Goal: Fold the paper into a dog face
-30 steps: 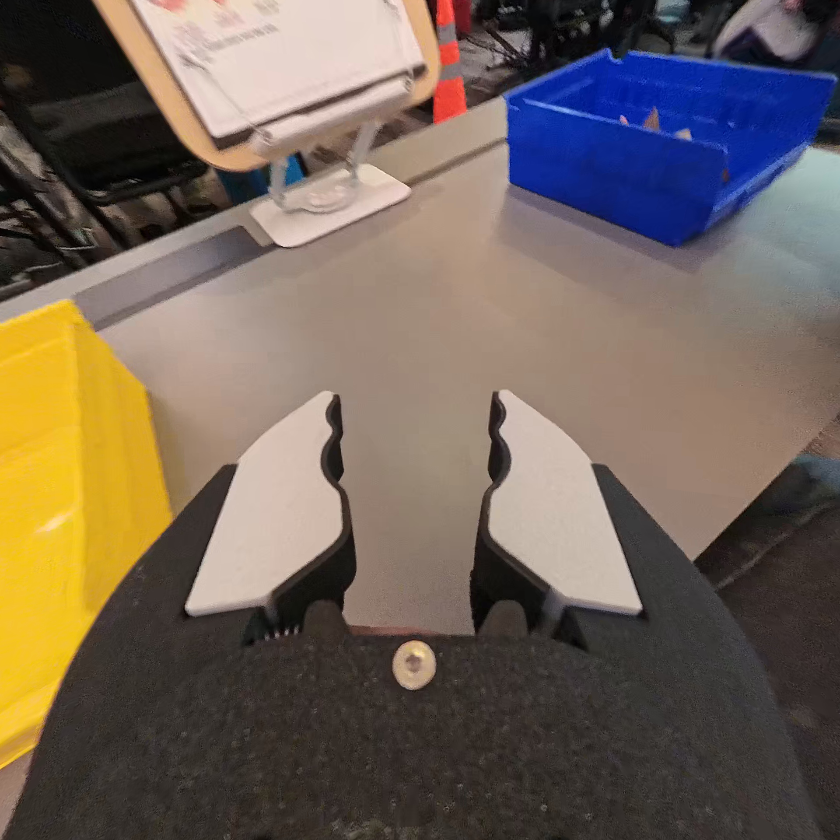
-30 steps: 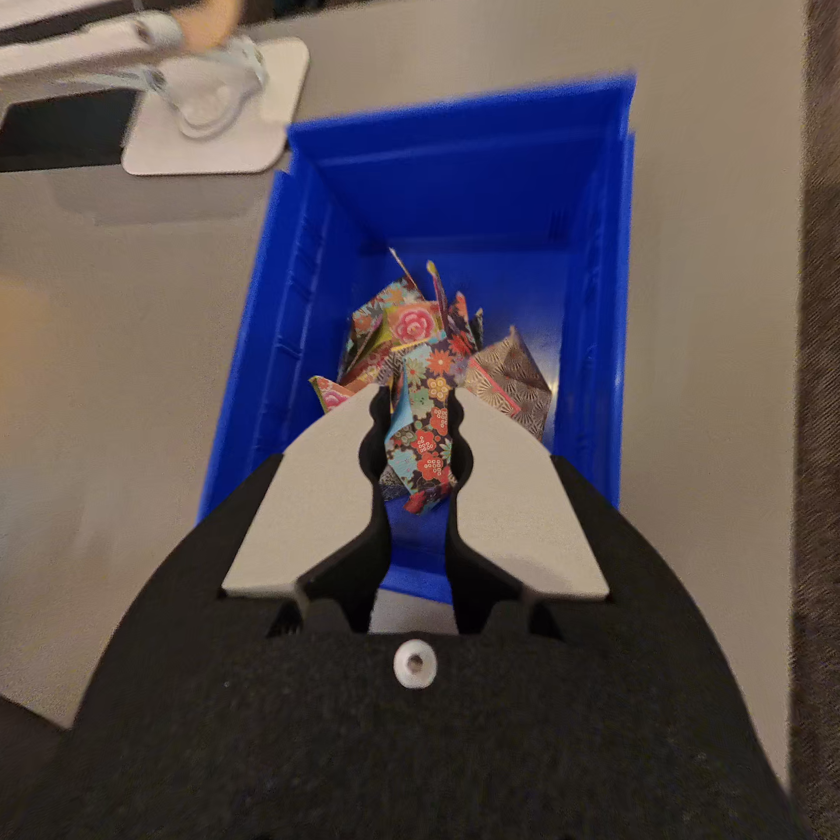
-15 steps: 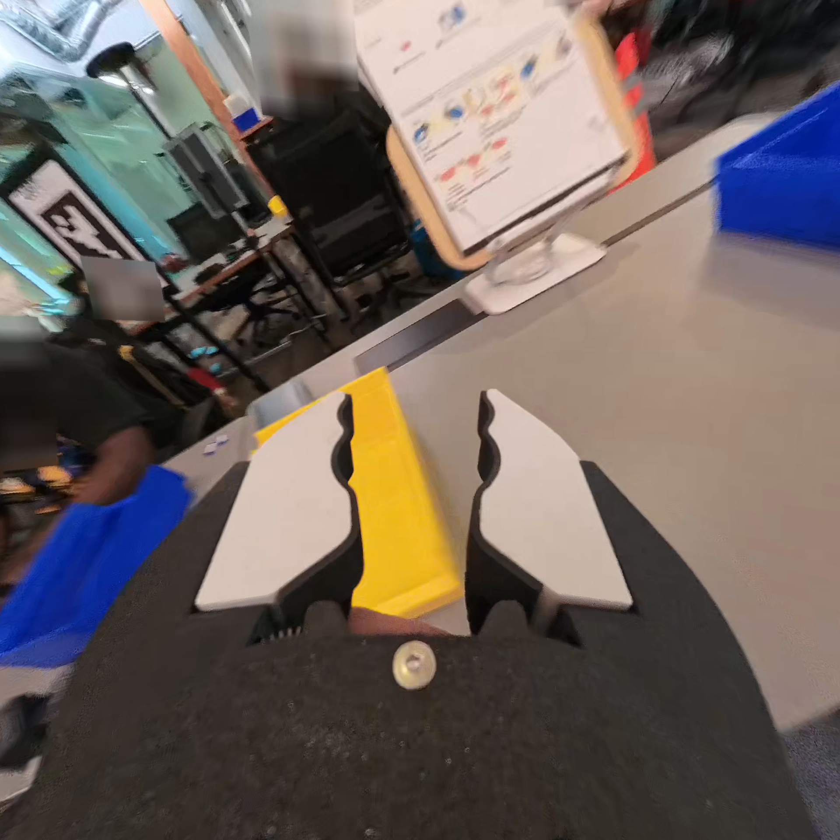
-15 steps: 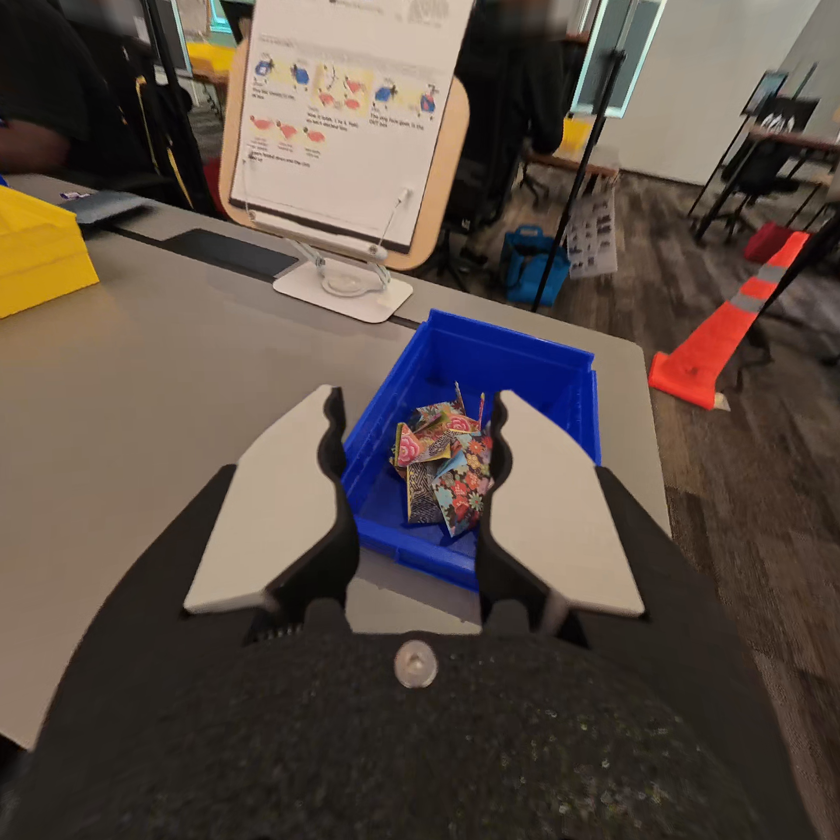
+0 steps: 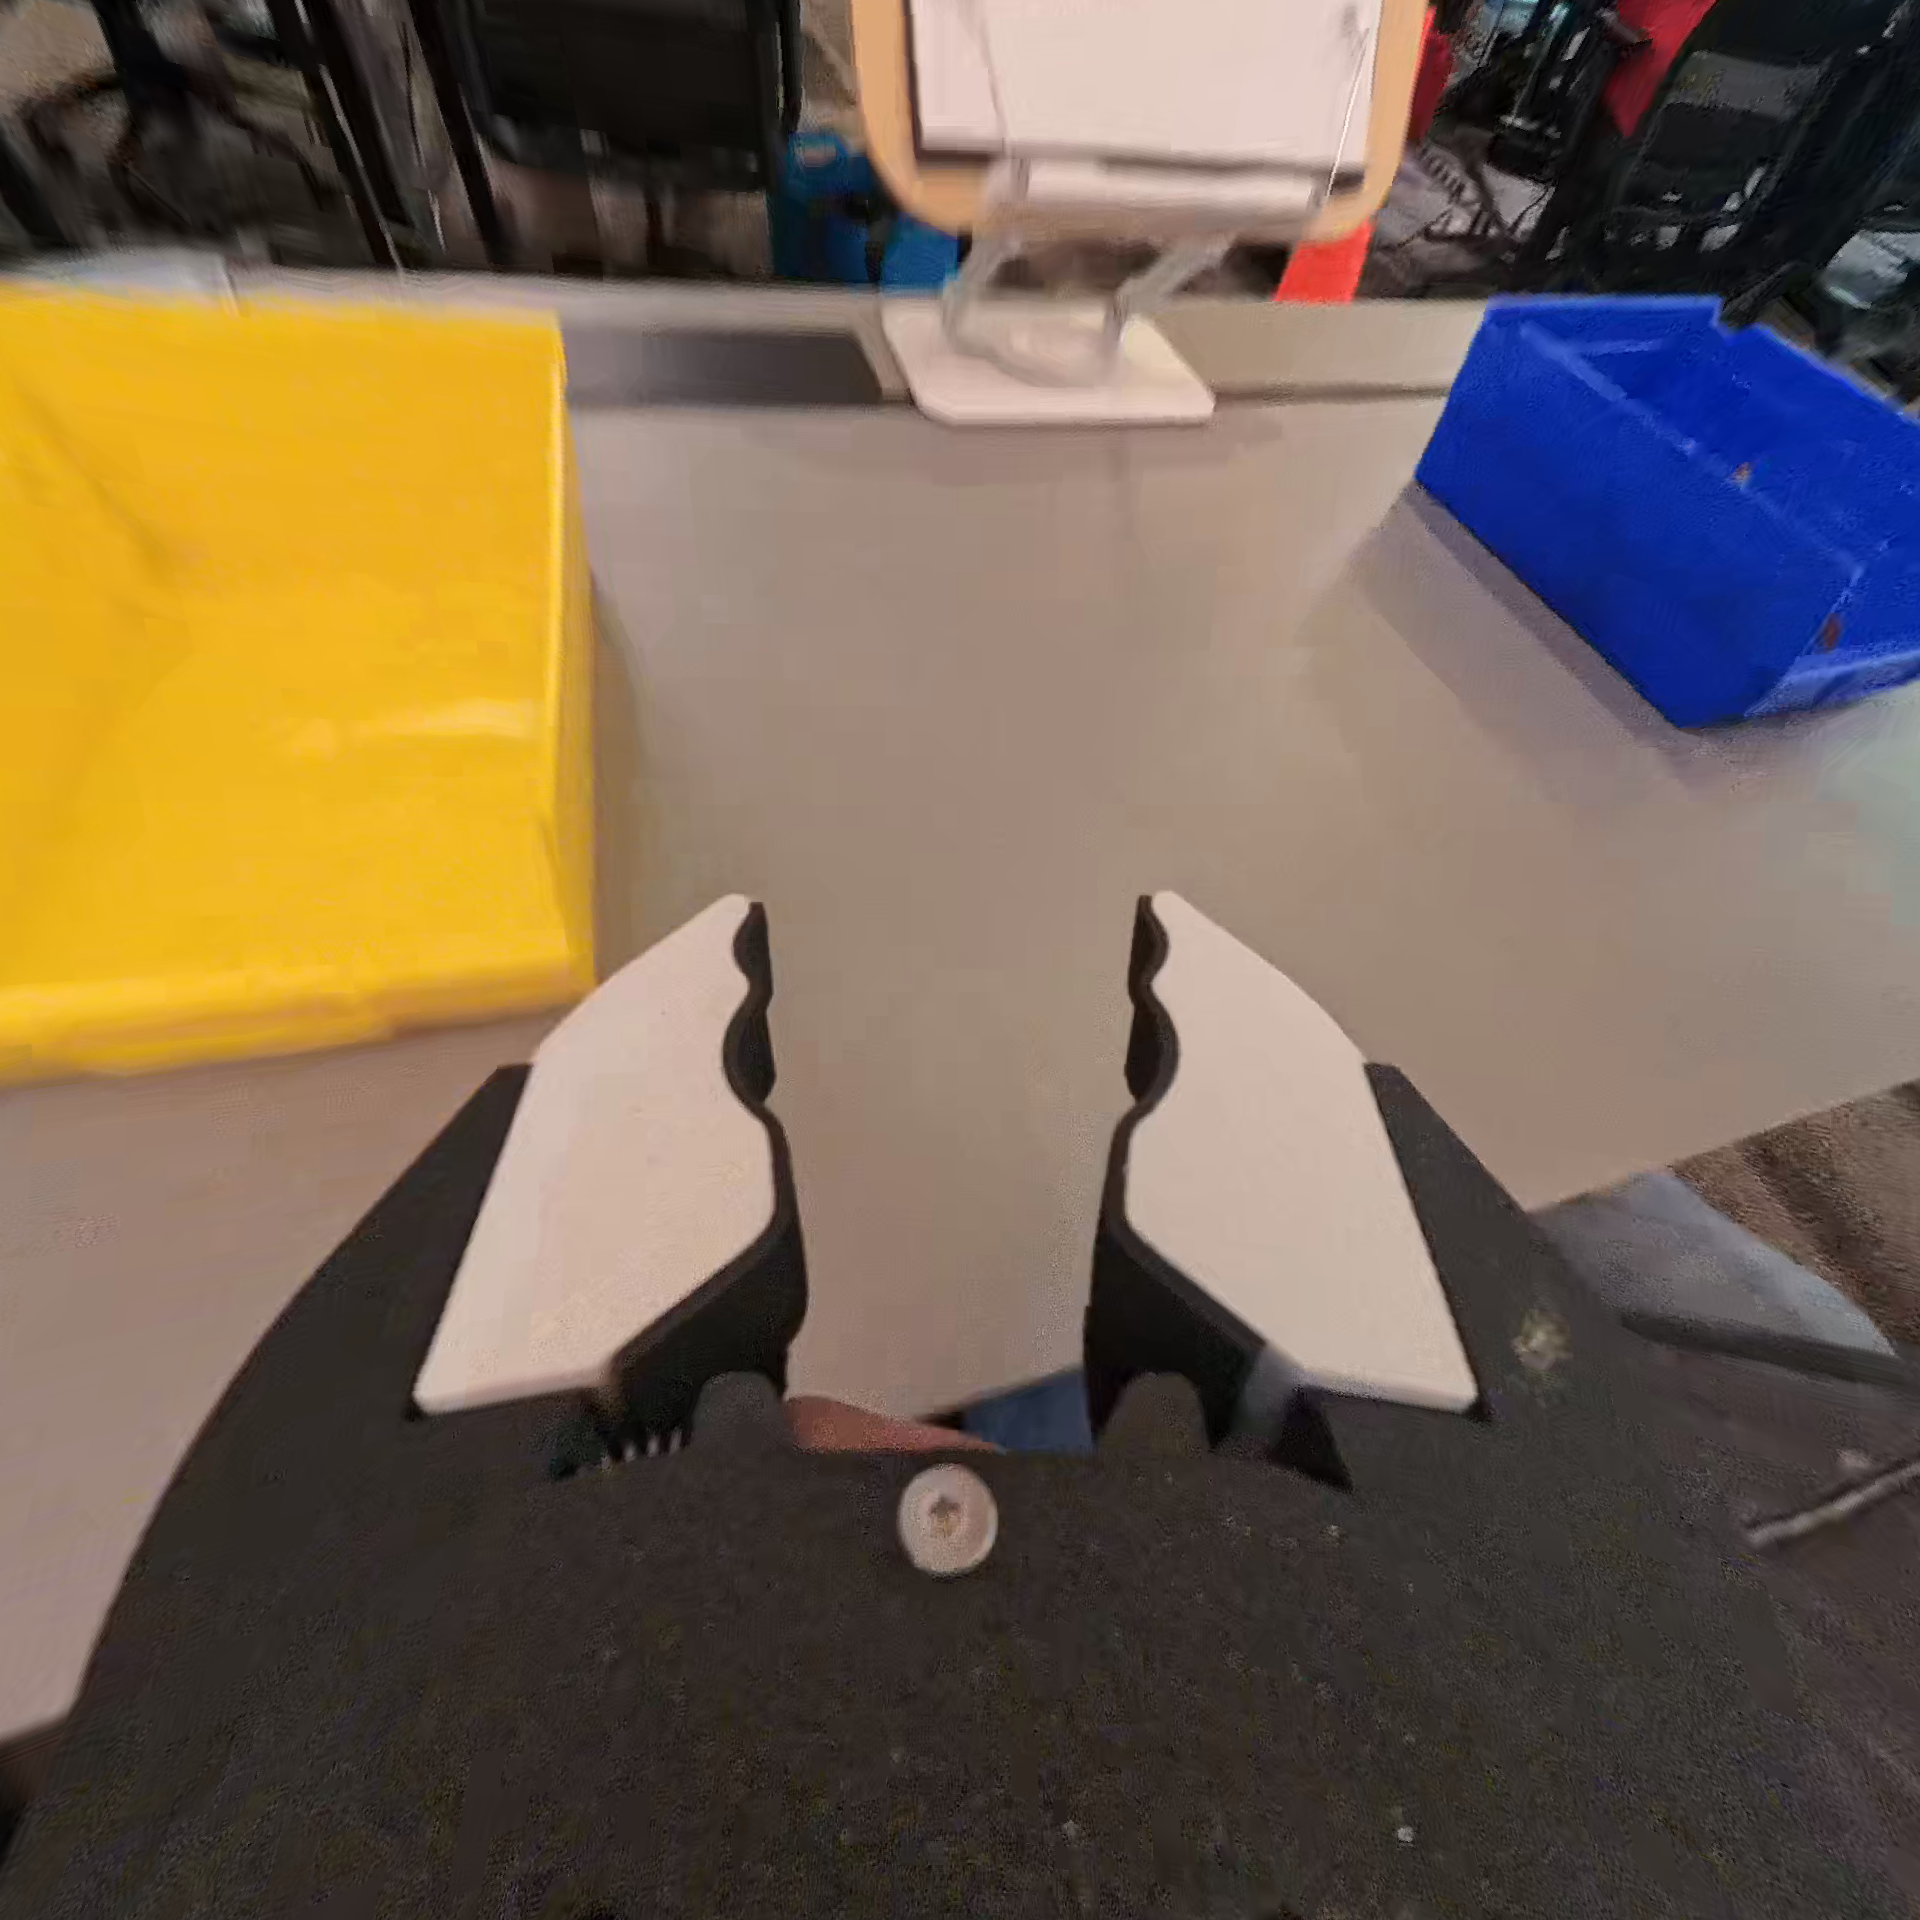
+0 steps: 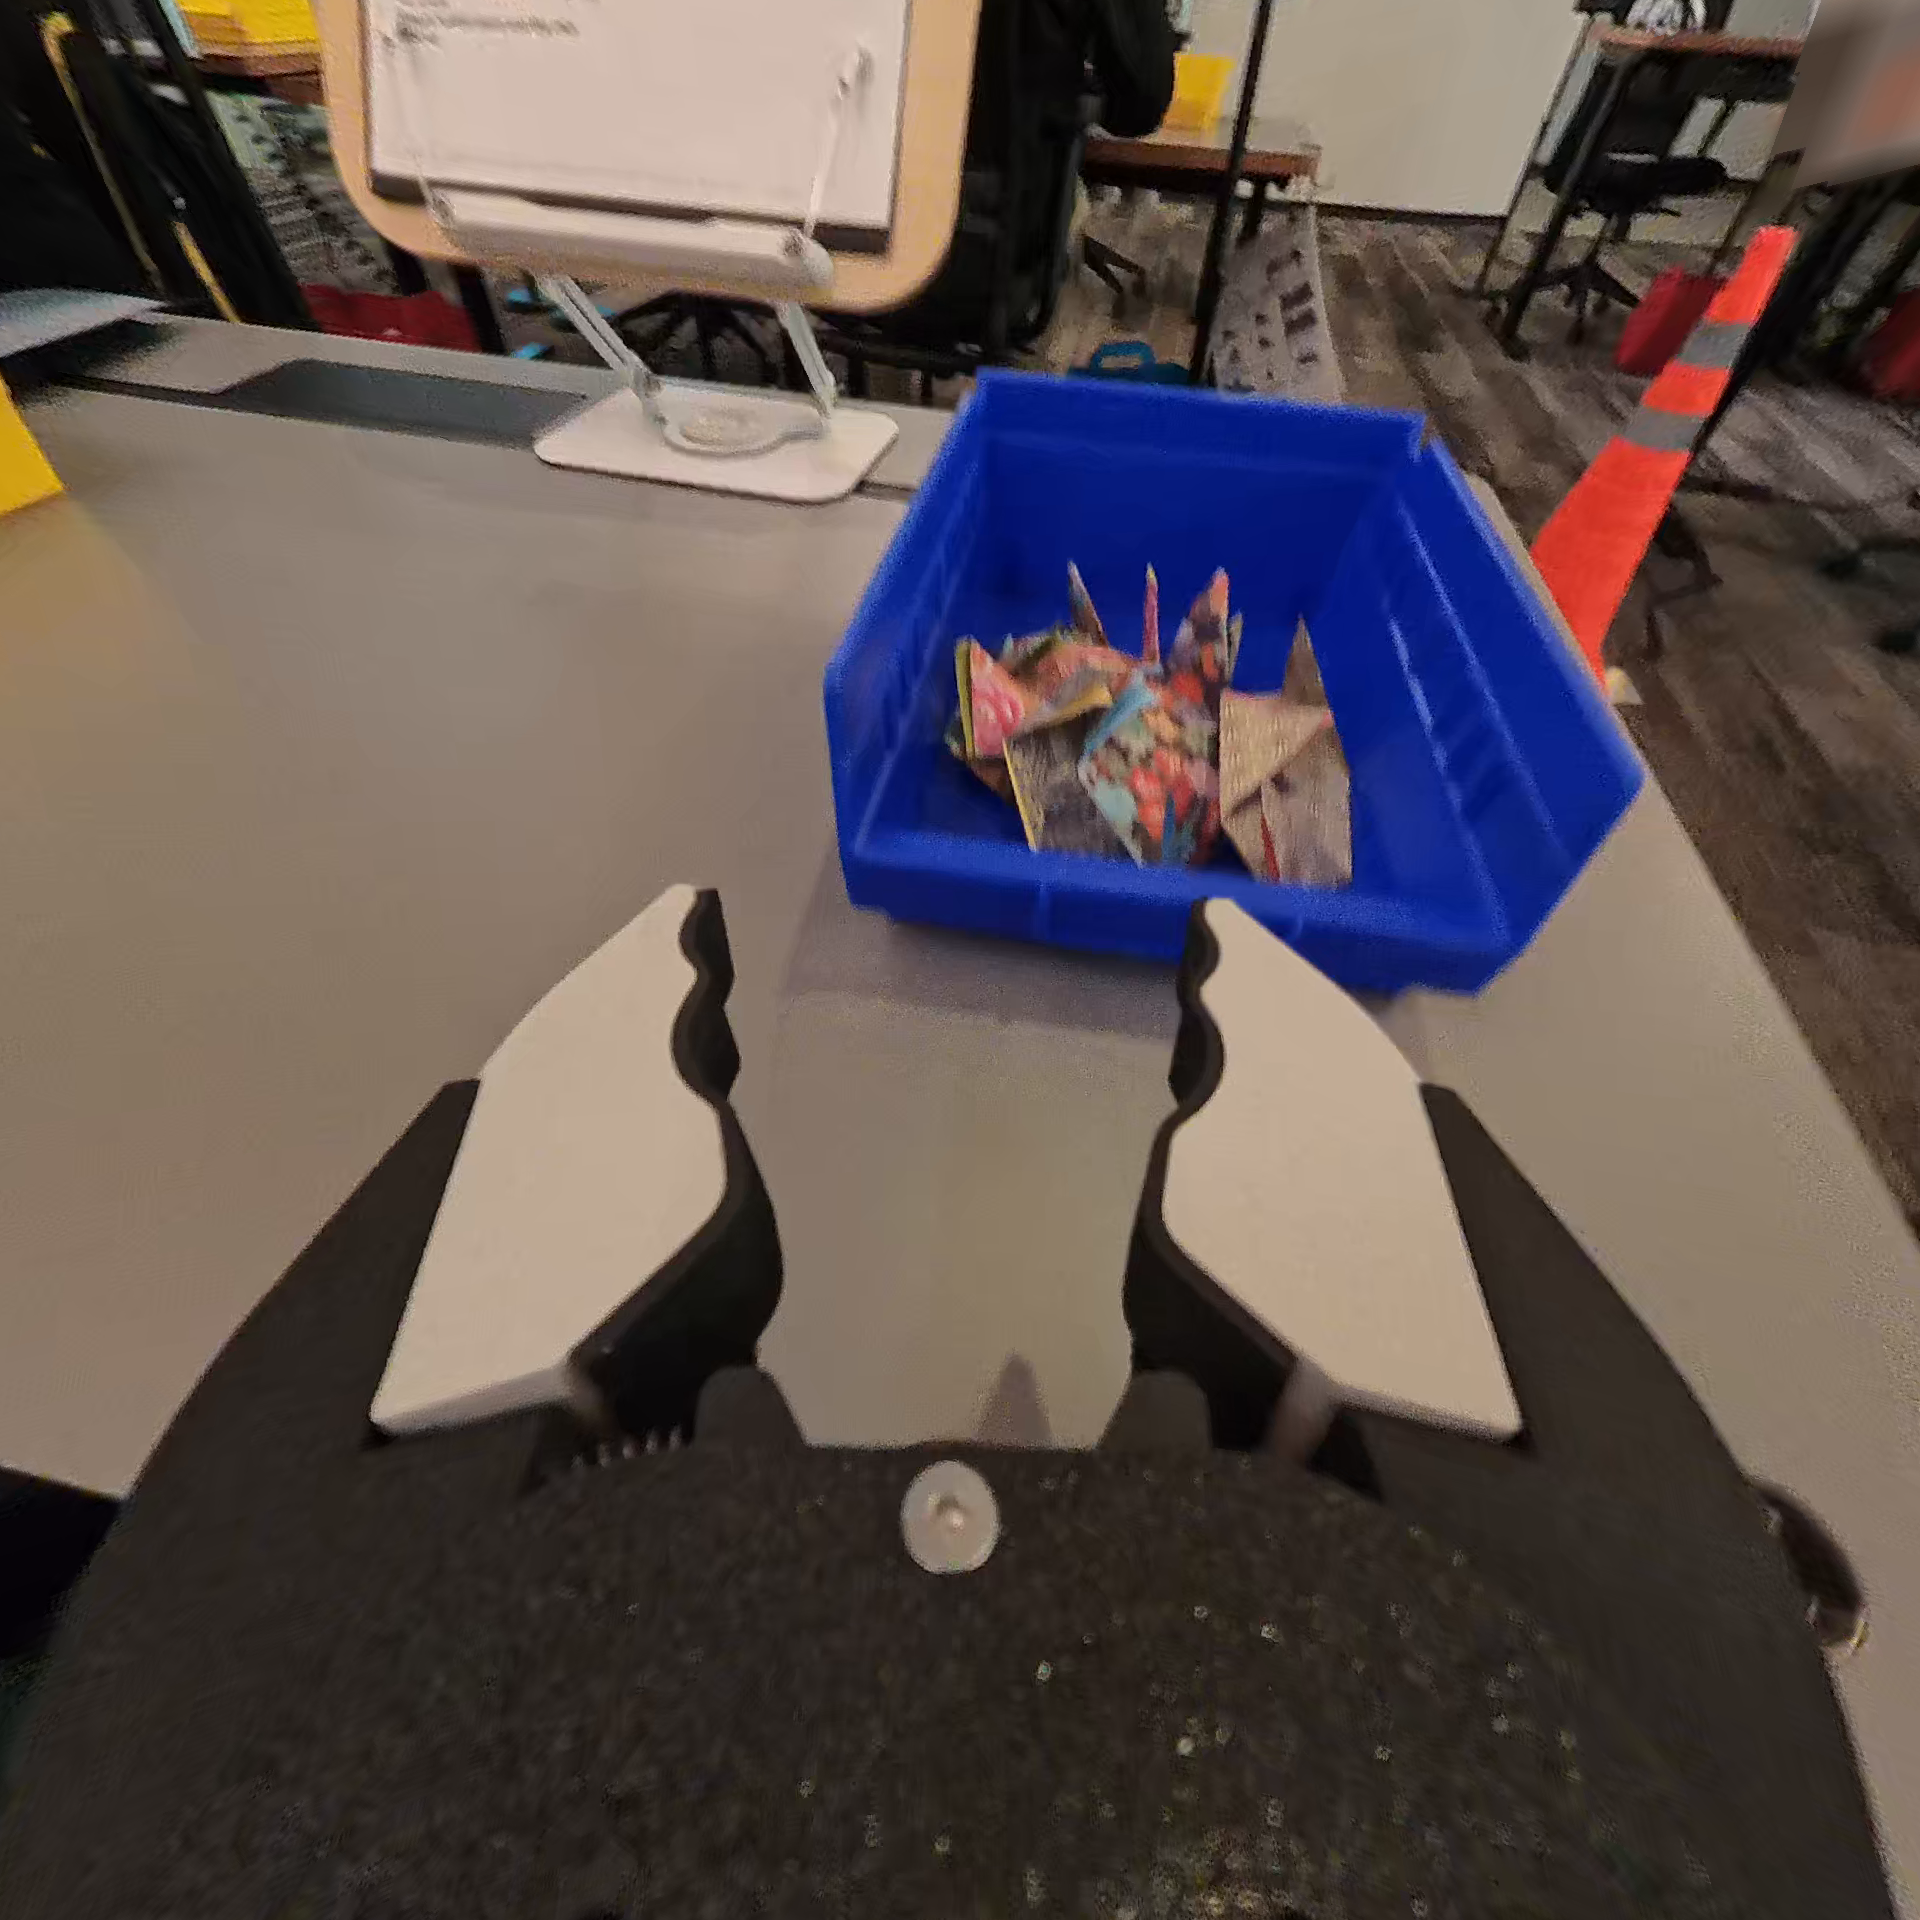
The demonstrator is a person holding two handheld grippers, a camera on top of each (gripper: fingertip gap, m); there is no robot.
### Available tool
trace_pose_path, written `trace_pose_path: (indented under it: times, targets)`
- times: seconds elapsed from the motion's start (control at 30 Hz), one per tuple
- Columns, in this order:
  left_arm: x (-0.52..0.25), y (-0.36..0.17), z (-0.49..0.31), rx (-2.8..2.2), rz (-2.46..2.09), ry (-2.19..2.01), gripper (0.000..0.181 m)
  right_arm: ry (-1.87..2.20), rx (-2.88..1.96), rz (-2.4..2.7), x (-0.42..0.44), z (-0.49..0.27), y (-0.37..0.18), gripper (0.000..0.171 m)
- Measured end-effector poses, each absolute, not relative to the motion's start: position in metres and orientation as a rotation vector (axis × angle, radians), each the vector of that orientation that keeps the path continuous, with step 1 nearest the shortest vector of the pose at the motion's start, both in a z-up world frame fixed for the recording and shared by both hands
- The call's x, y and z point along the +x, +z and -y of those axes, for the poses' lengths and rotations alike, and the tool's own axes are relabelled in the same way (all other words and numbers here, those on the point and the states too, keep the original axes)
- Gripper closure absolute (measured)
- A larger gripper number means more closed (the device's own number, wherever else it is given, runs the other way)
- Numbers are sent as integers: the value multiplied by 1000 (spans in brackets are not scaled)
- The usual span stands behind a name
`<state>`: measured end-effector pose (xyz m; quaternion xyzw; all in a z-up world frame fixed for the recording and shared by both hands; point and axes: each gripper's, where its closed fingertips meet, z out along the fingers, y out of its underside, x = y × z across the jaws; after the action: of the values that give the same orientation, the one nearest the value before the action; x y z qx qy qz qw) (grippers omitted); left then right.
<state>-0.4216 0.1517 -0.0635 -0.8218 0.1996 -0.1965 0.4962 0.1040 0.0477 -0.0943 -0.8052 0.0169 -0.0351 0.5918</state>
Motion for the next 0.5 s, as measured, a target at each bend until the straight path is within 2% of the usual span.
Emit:
trace_pose_path:
  times: [0.1,0.17,0.23,0.3,0.5]
  targets:
    - [-432,-112,-137,-1988,-402,-447,118,-108,-1907,-52,106,-35,-121,81]
    - [-433,-124,-132,-1984,-384,-477,122,-132,-1900,-30,114,-37,-117,86]
    - [-431,-110,-132,-1935,-378,-504,114,-124,-1879,-46,120,-42,-112,88]
    - [-429,-99,-134,-1875,-341,-541,117,-97,-1875,-58,120,-47,-116,93]
    - [-431,-105,-142,-1856,-363,-406,118,-53,-1931,-43,115,-58,-135,93]
